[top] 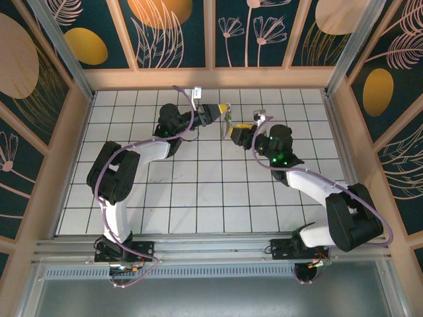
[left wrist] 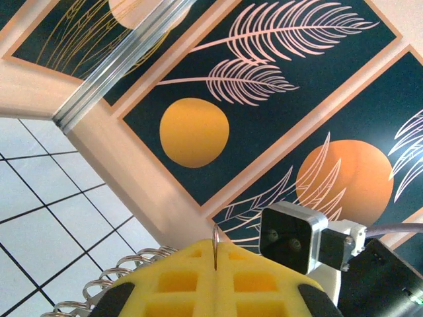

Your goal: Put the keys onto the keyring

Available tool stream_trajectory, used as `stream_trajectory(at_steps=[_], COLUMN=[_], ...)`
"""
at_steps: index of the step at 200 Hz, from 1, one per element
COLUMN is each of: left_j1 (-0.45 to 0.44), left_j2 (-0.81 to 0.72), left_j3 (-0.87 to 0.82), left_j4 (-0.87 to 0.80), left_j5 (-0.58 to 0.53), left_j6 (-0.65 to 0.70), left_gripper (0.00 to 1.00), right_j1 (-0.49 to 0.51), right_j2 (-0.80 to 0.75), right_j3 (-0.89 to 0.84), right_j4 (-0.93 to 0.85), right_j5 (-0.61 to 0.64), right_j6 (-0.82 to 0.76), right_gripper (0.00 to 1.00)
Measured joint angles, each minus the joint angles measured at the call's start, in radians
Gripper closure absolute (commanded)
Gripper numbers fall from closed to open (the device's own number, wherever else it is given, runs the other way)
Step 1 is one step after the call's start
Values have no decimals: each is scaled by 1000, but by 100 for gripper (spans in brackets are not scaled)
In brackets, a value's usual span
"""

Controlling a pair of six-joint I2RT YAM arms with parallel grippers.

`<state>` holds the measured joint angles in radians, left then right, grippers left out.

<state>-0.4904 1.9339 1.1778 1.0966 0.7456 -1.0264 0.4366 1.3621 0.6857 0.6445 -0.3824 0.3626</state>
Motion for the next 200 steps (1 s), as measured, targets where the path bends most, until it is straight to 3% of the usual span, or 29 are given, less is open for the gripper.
stream_trajectory(at_steps=[61,140,200], left_j1=[-1,-2,-2], left_j2=[0,-1,-1], left_j3=[0,0,0], left_j4=[0,-1,-1], left_j5=[-3,-4,-4], left_j6=[0,0,0], left_gripper=[100,100,100], right_j1=[16,20,22], right_j2=[77,133,133], right_j3=[117,140,141], right_j4=[2,-6,-6], right_j5=[26,-2,-57], right_j6=[-26,-47,-44], right_gripper=[57,100,100])
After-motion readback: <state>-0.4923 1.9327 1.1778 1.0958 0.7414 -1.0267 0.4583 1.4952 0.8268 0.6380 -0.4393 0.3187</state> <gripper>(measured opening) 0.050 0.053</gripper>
